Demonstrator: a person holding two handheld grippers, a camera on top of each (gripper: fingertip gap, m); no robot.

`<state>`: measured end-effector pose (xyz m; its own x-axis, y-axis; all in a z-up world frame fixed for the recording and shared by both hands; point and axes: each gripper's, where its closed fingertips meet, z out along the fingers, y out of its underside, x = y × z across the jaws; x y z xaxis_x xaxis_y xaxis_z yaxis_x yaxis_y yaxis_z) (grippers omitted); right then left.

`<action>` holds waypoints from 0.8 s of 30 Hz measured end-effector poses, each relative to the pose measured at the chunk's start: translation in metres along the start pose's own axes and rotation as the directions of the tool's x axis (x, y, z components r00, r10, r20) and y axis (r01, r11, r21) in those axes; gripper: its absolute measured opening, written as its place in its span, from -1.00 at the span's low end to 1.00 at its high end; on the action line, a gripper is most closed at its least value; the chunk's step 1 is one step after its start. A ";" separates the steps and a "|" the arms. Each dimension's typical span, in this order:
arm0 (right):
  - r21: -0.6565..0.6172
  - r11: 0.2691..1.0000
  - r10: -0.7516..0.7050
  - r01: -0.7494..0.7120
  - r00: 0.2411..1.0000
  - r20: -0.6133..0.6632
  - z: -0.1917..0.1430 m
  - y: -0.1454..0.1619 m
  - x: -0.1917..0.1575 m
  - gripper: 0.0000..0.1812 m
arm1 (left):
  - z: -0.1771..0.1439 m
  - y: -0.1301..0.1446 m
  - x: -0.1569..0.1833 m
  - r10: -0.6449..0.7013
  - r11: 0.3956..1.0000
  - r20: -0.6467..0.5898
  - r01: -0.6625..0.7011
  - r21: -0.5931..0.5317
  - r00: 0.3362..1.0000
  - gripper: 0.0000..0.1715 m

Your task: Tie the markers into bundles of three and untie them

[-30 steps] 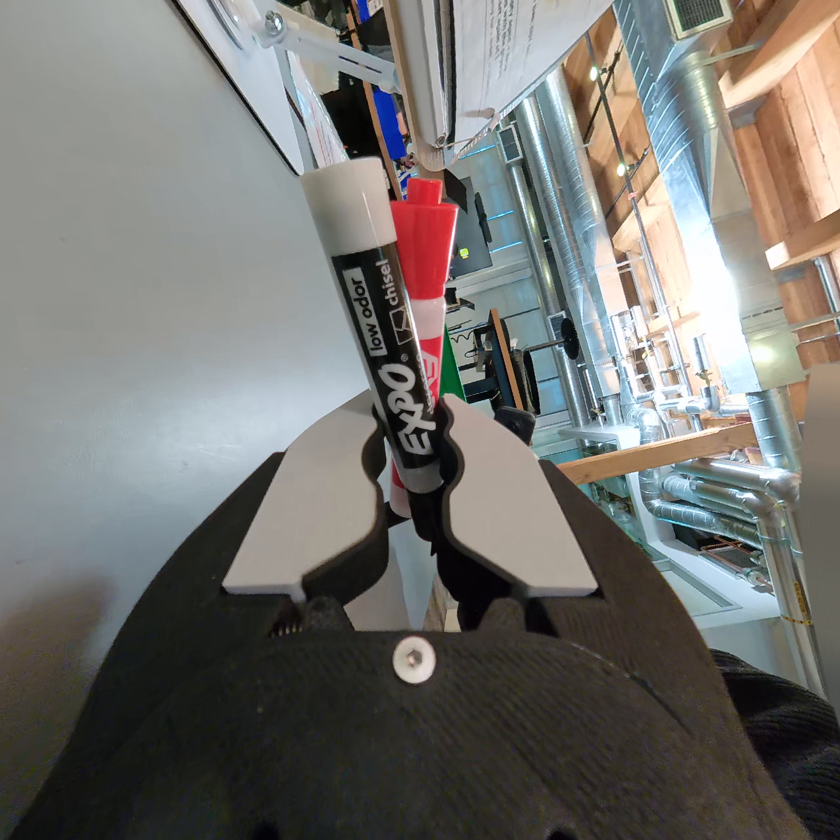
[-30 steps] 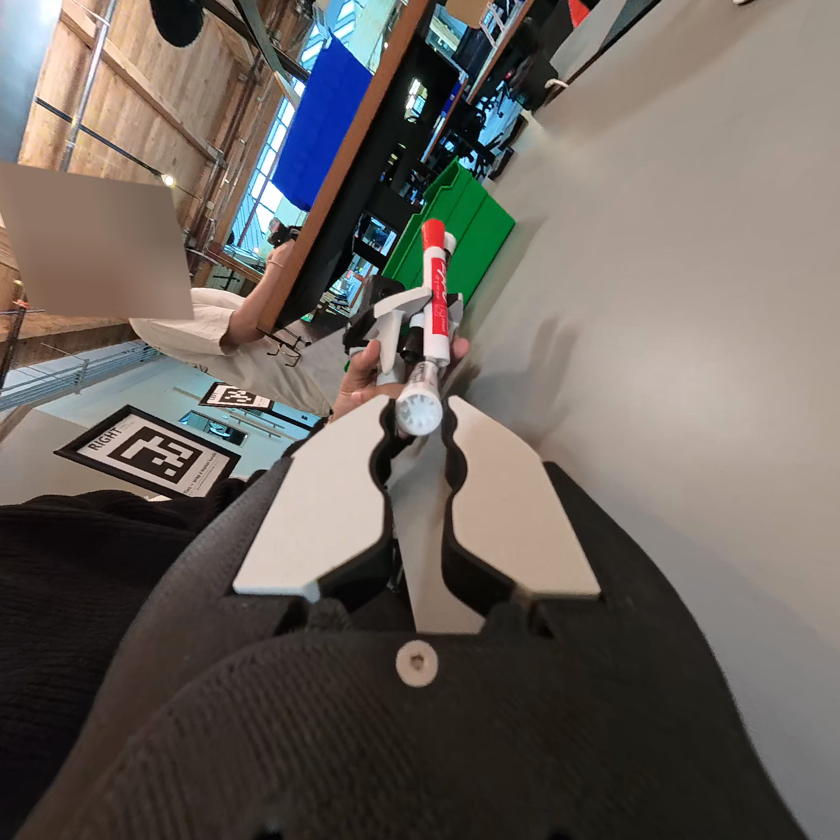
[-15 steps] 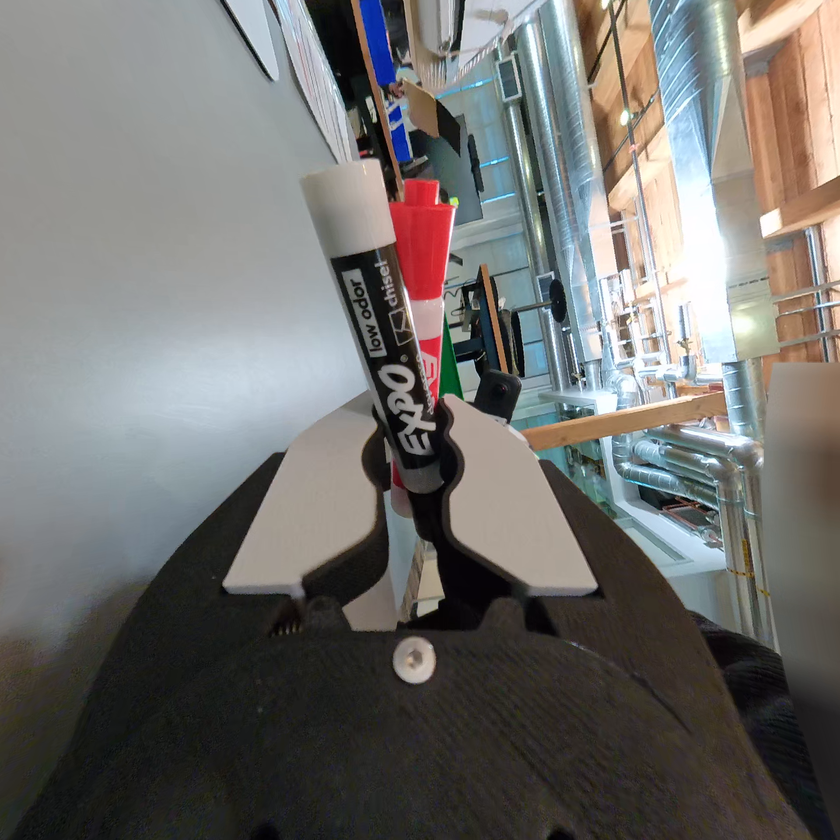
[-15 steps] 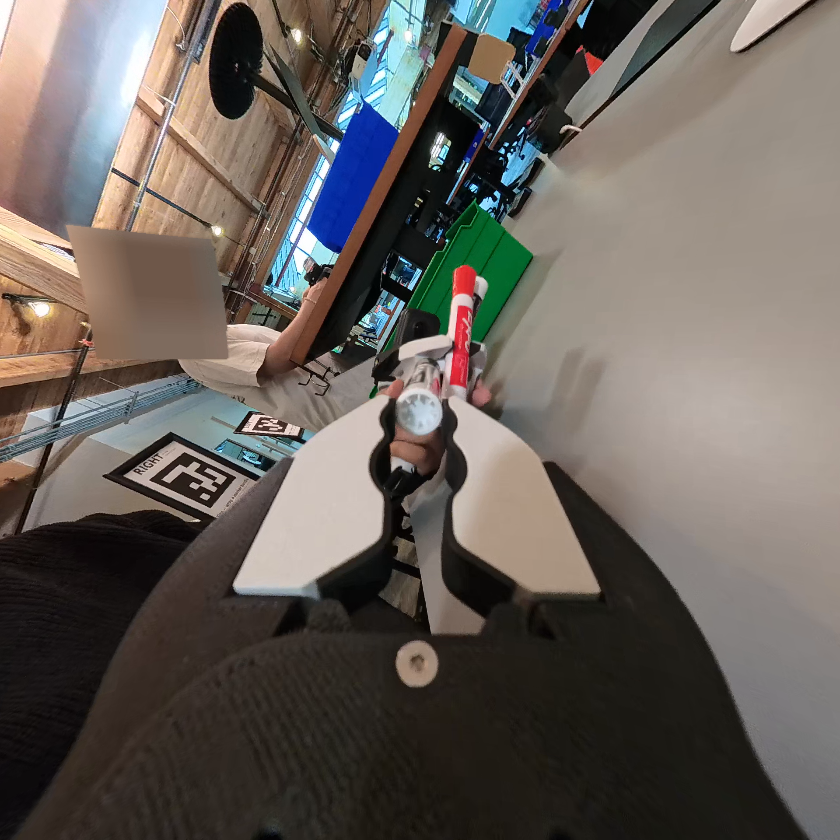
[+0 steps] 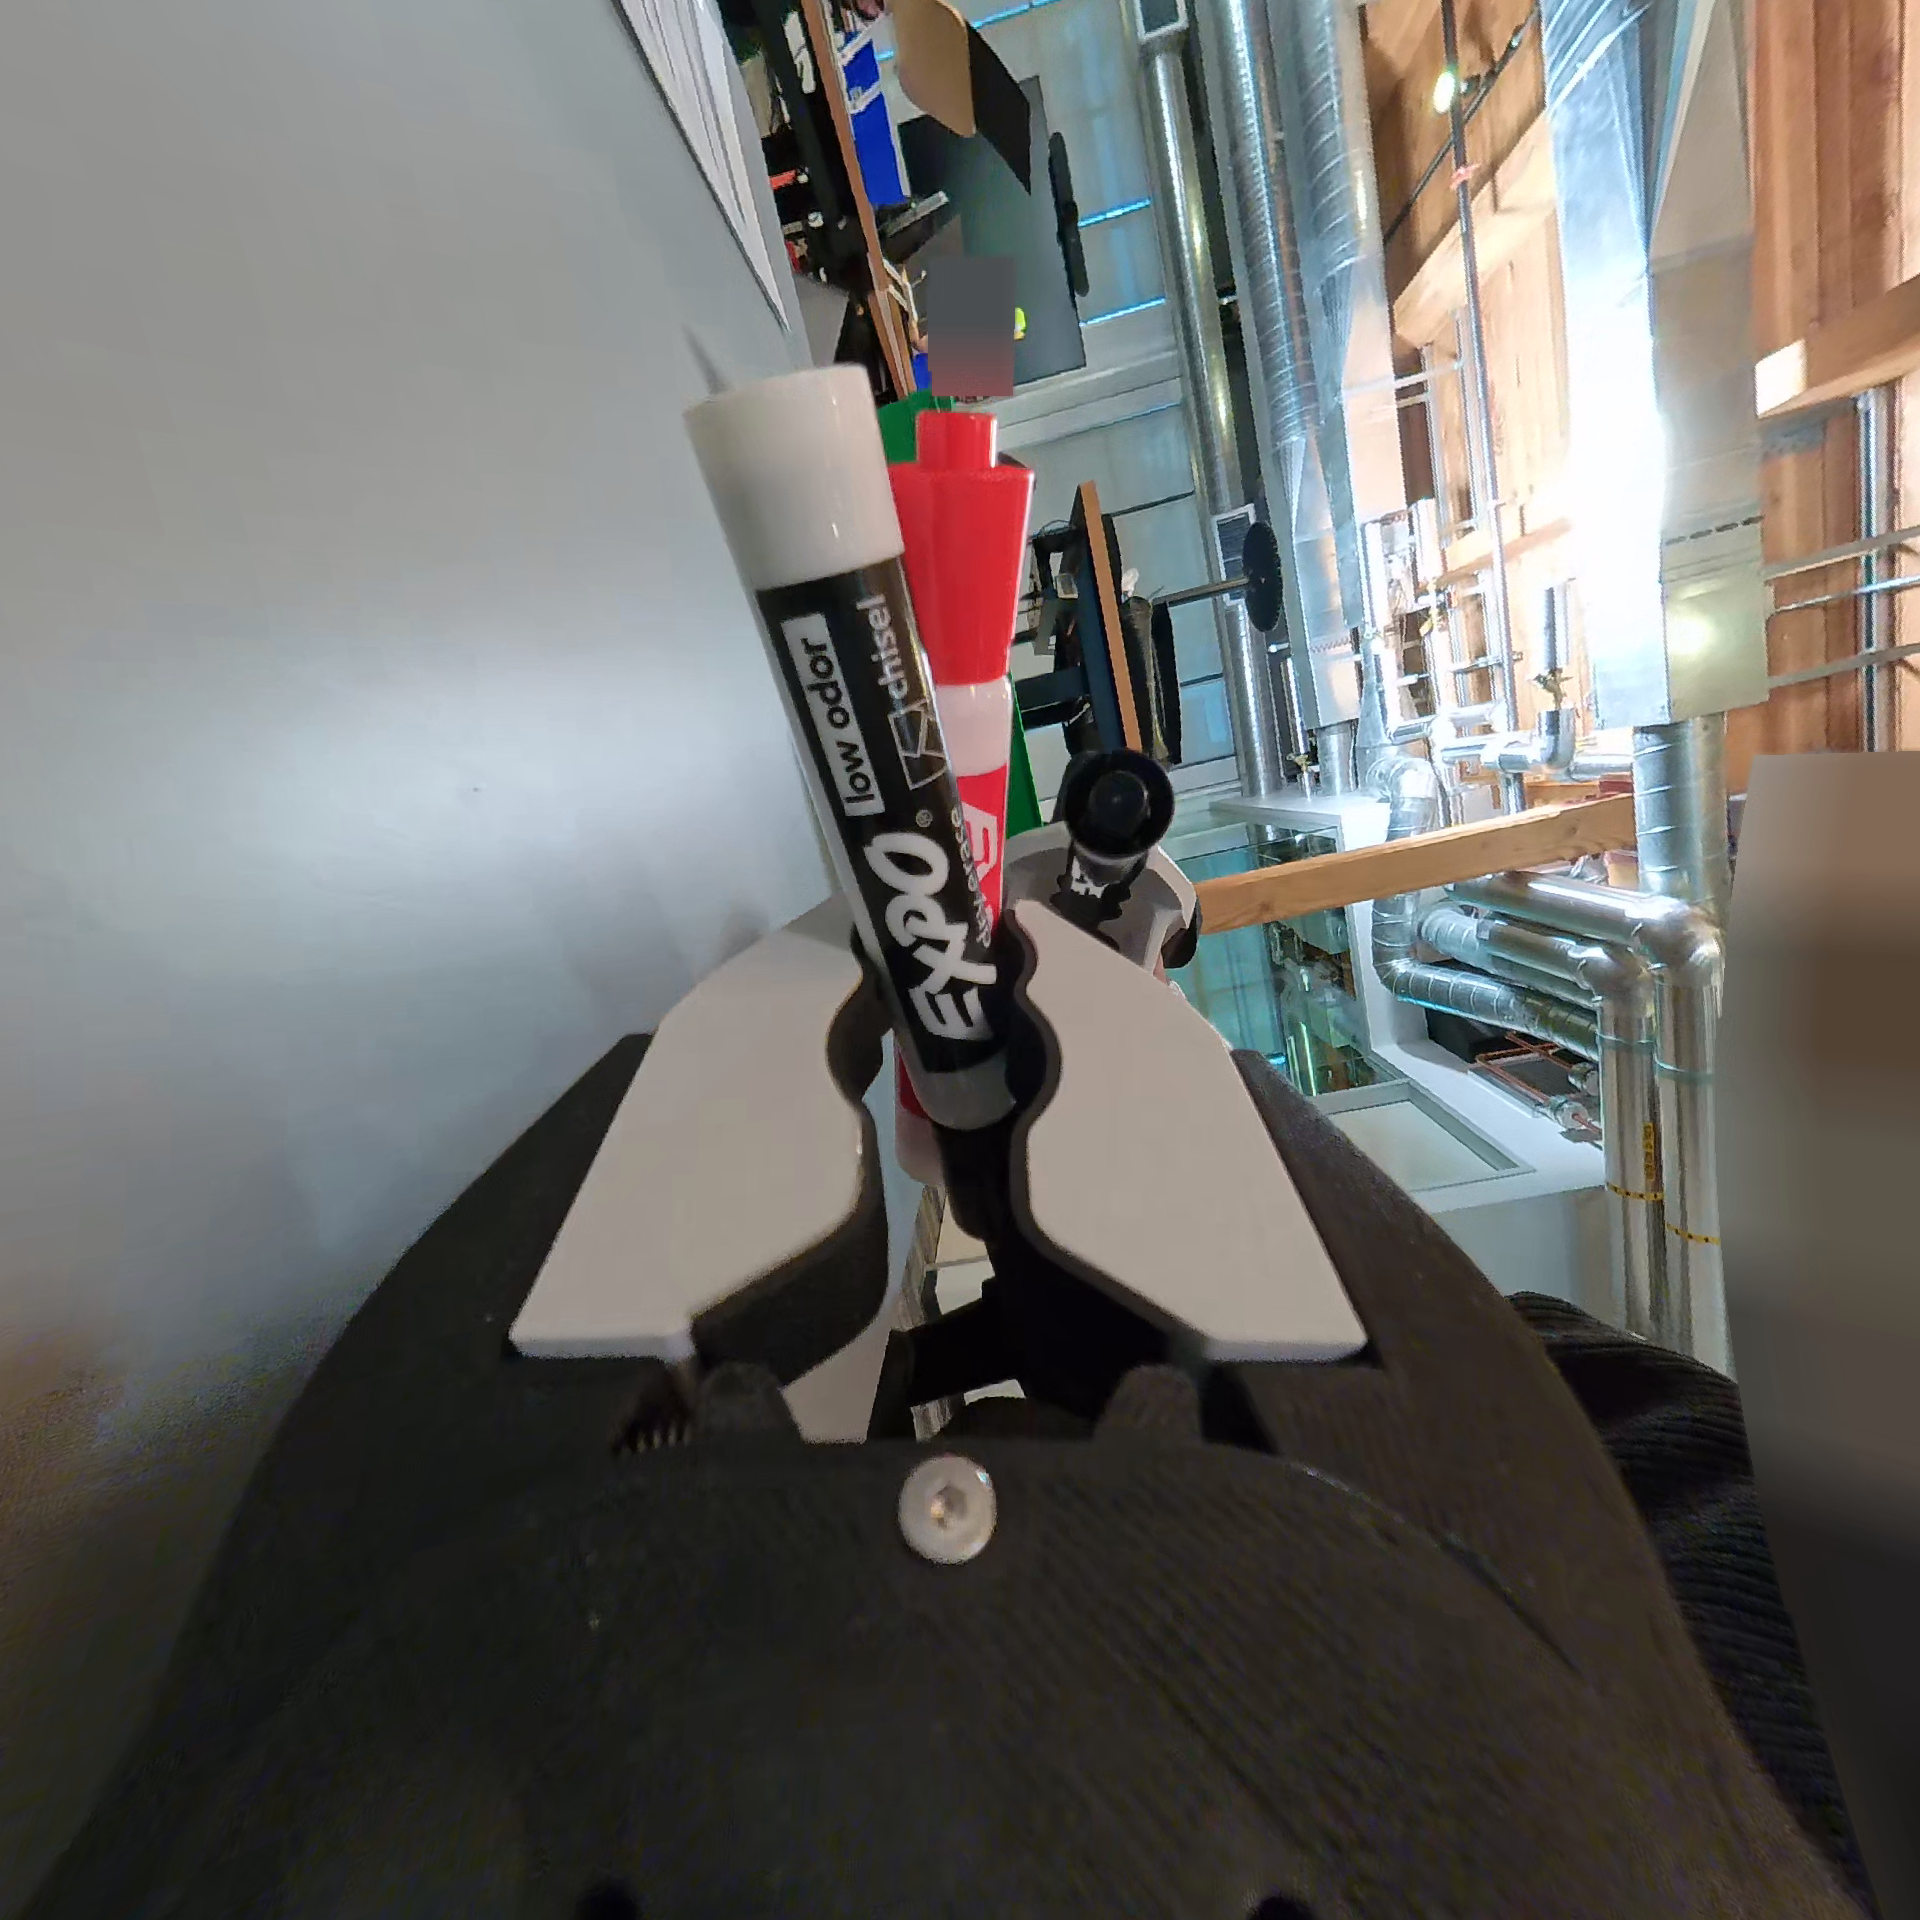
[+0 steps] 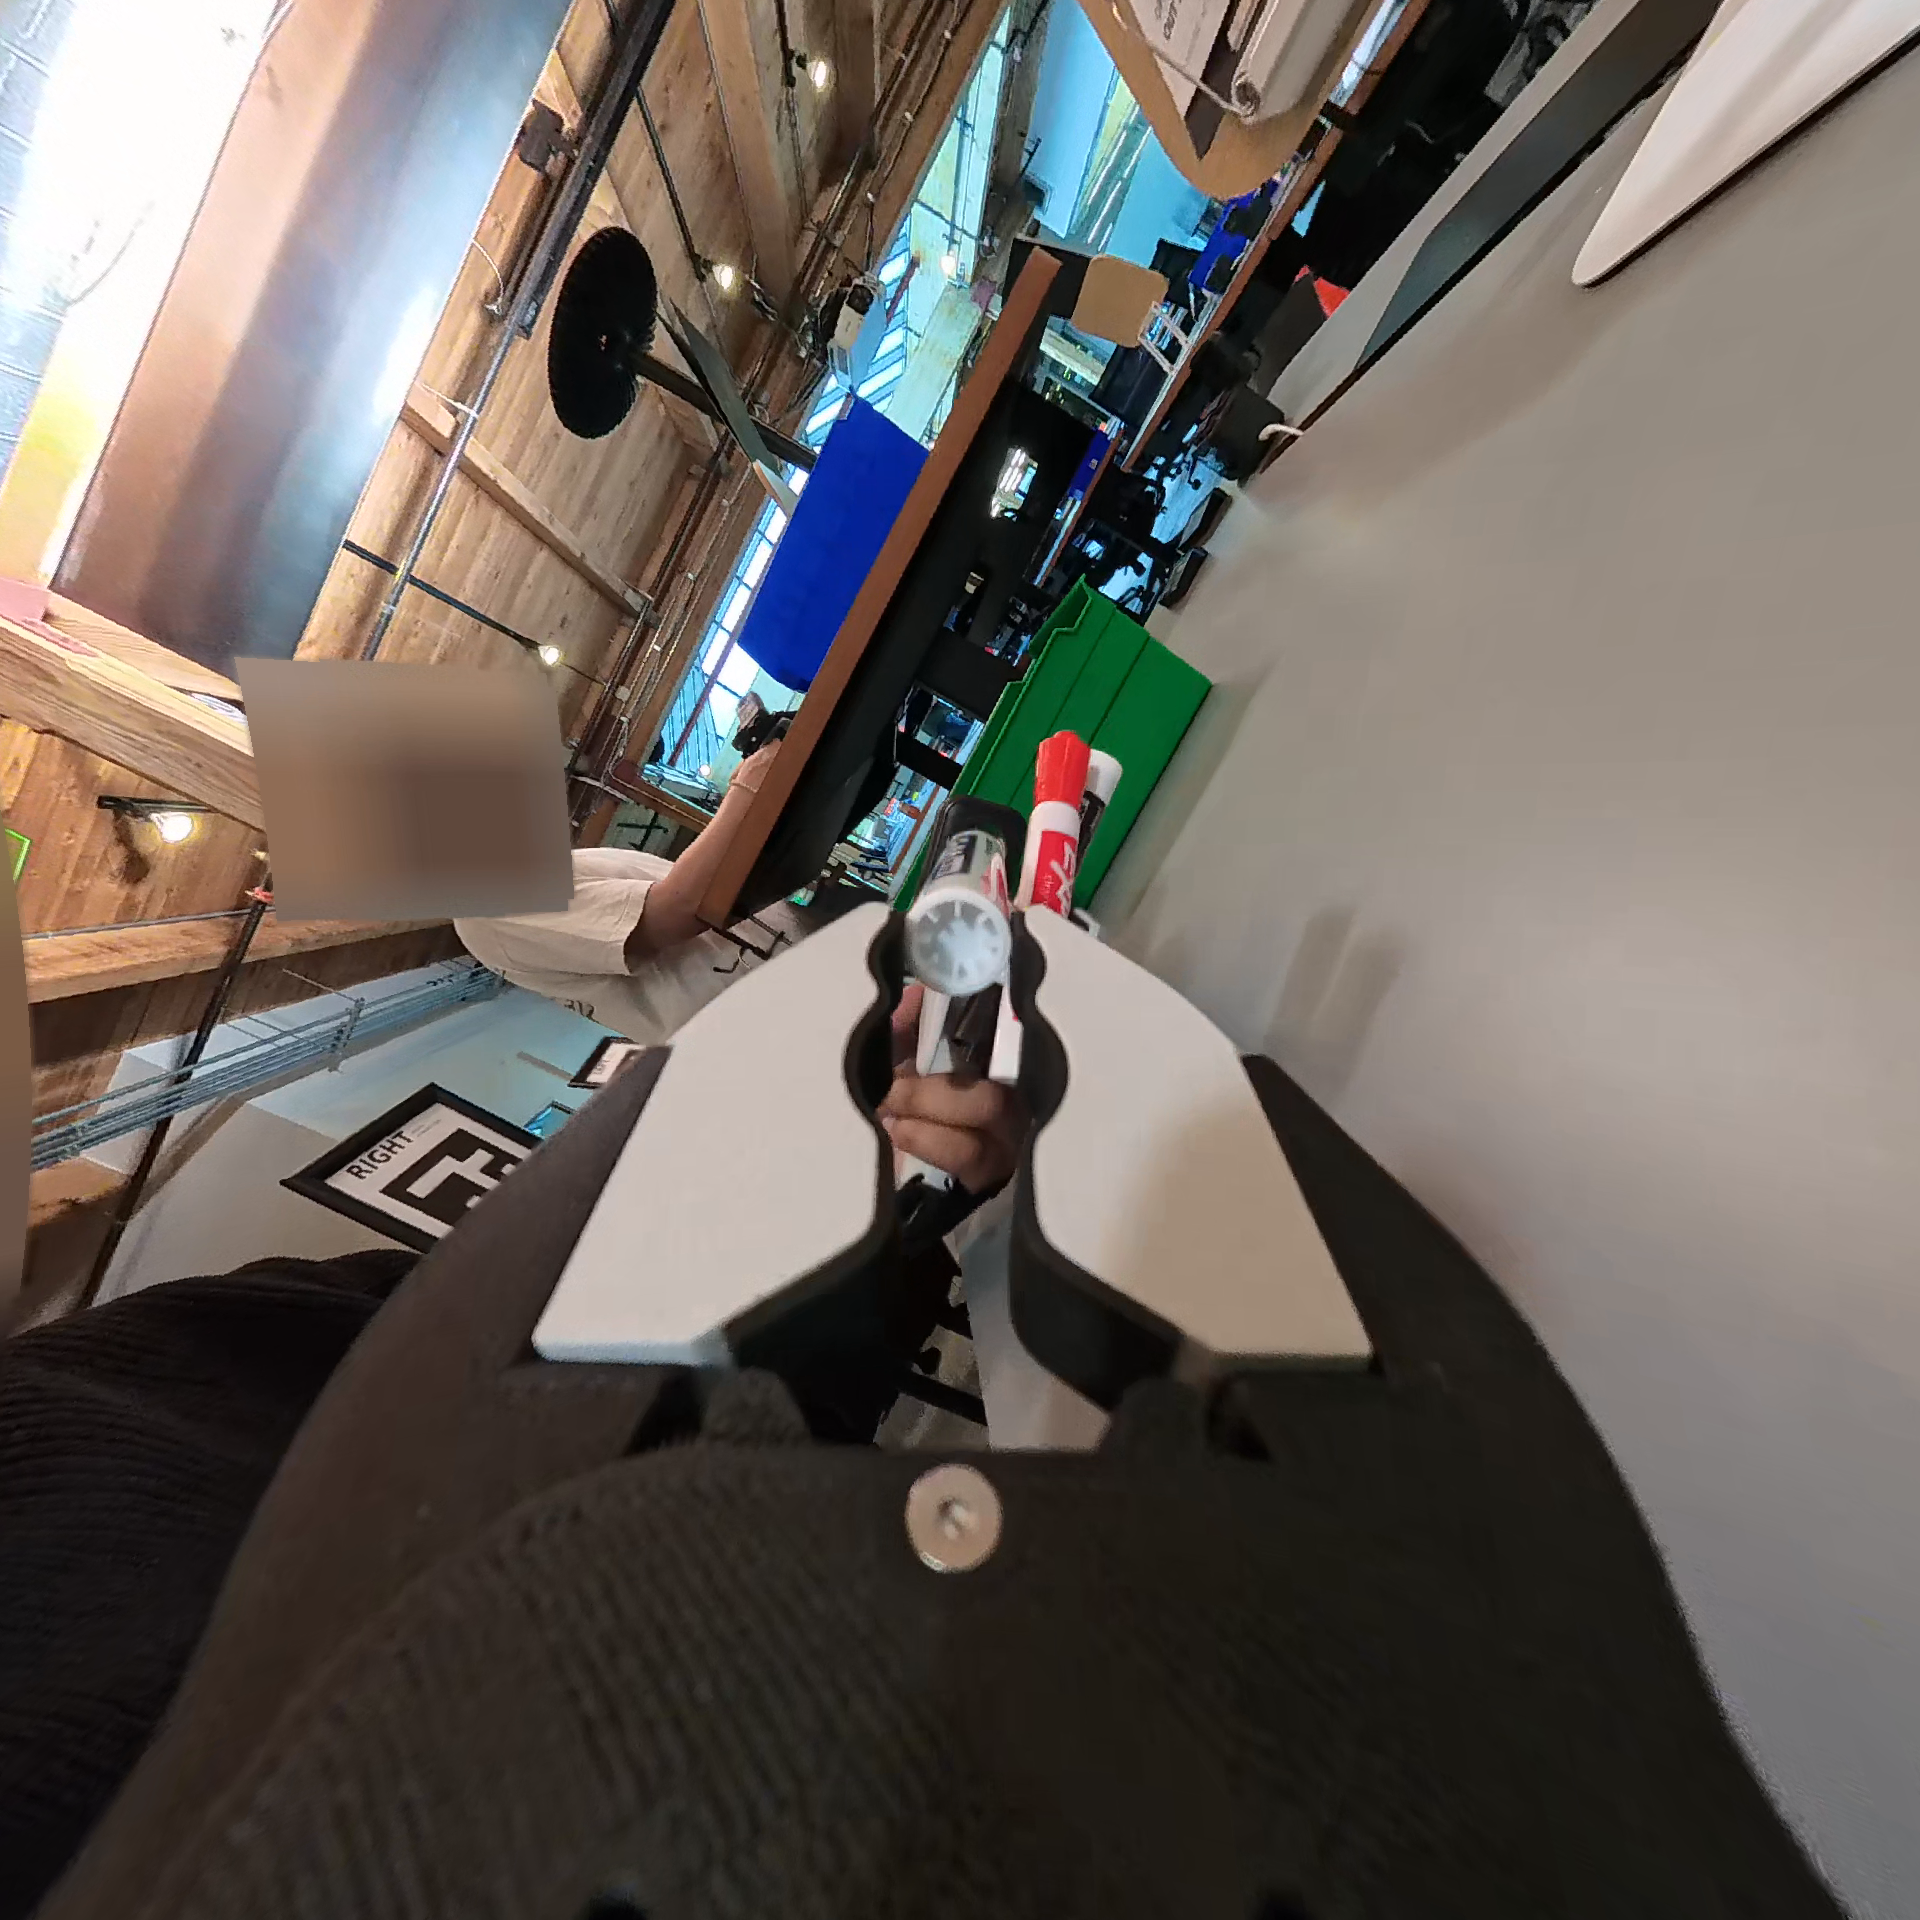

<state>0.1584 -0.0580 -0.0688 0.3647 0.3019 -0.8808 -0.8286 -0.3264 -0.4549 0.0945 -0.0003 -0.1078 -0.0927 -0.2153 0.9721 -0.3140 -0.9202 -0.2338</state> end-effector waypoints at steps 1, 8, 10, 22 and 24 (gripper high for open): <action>0.005 1.000 0.007 -0.007 1.000 0.001 0.000 0.000 0.000 -0.79 | 0.001 0.002 0.000 0.000 1.000 -0.002 0.000 -0.007 1.000 -0.77; 0.032 0.999 0.034 -0.035 0.999 0.010 0.001 0.001 0.001 -0.79 | 0.013 0.022 0.004 -0.009 0.998 -0.017 0.008 -0.067 1.000 -0.77; 0.019 0.999 0.034 -0.035 0.999 0.015 0.003 0.004 0.000 -0.79 | 0.014 0.027 0.005 -0.007 0.996 -0.018 0.005 -0.086 1.000 -0.77; -0.084 0.996 0.009 -0.010 1.000 -0.015 0.011 0.024 0.004 -0.79 | 0.015 0.034 0.003 0.026 0.990 0.007 -0.024 -0.136 1.000 -0.77; -0.098 0.995 0.009 -0.010 1.000 -0.014 0.012 0.026 0.004 -0.78 | 0.014 0.033 0.003 0.027 0.990 0.008 -0.026 -0.136 1.000 -0.77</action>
<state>0.1328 -0.0549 -0.0824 0.3632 0.2862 -0.8867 -0.7865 -0.4161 -0.4565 0.0972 -0.0363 -0.1125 -0.0934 -0.2430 0.9655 -0.4367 -0.8615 -0.2591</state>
